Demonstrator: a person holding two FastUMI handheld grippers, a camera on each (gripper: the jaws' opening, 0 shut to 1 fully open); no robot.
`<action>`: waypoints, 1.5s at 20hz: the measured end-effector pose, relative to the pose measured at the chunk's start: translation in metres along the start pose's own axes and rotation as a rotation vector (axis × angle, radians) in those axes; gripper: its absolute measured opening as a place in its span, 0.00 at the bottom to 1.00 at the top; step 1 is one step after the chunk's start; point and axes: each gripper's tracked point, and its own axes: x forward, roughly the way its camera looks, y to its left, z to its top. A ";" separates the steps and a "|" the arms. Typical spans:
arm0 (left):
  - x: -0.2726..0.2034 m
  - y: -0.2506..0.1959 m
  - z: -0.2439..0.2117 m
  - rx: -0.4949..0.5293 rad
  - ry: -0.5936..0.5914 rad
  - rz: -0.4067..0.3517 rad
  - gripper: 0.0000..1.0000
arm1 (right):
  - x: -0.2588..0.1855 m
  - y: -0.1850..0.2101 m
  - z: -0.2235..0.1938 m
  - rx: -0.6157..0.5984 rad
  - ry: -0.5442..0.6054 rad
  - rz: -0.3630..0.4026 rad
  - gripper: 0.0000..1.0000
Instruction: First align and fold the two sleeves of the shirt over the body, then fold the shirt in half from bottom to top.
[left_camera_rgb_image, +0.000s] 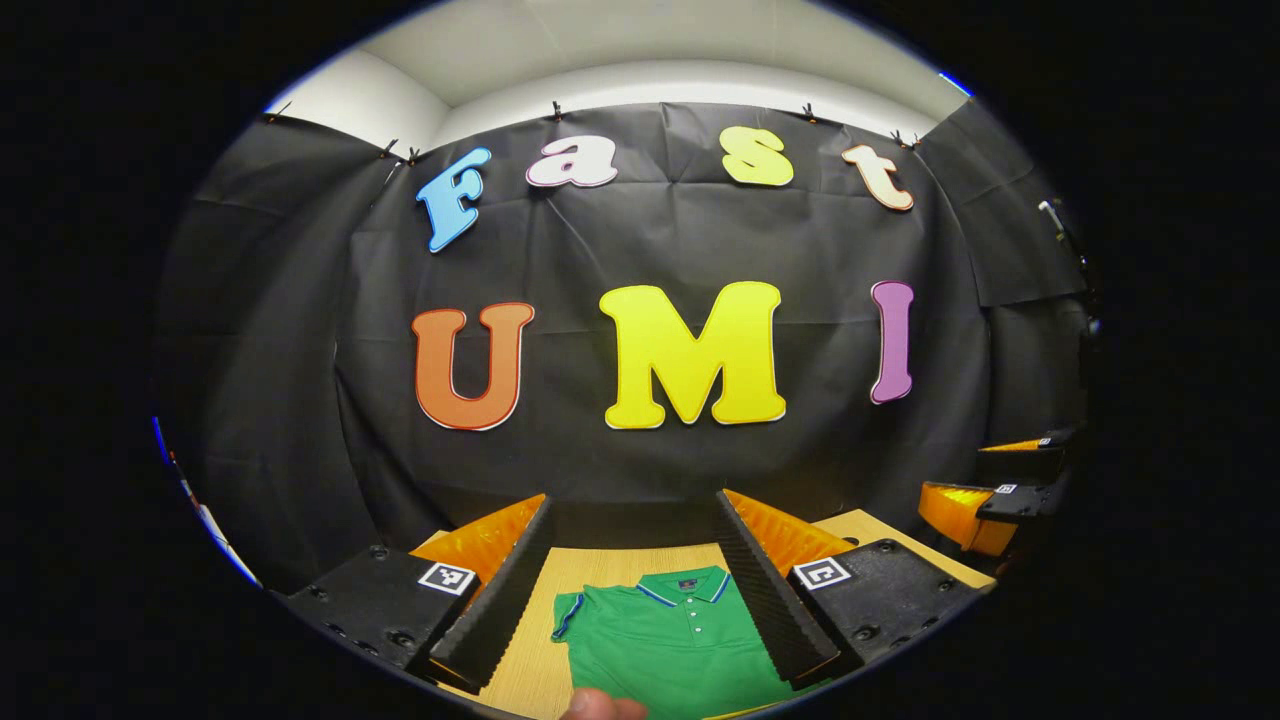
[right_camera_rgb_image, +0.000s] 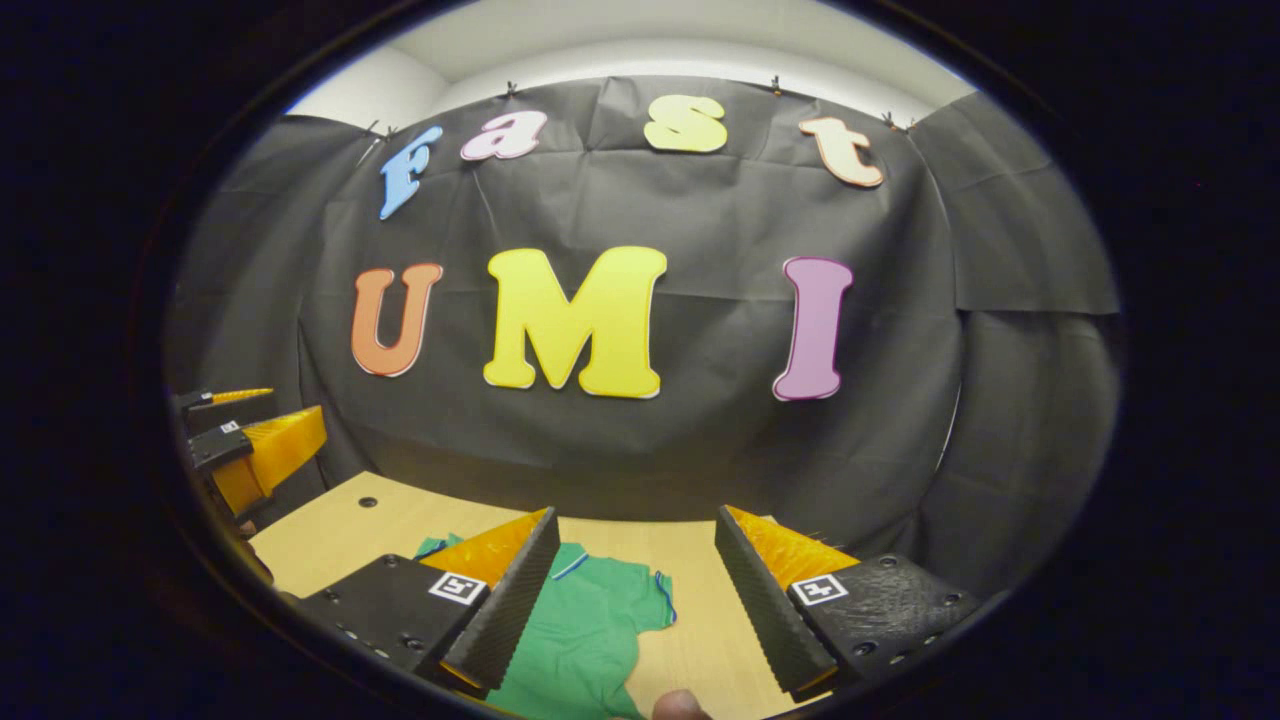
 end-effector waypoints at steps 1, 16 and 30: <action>0.001 -0.001 -0.001 0.002 0.001 -0.001 0.99 | 0.003 -0.001 -0.008 0.000 0.024 0.006 0.95; 0.017 -0.004 -0.044 0.011 0.109 0.067 0.99 | 0.124 -0.041 -0.123 -0.088 0.291 0.044 0.96; 0.030 -0.004 -0.085 0.036 0.224 0.086 0.99 | 0.256 -0.055 -0.273 -0.014 0.582 0.030 0.96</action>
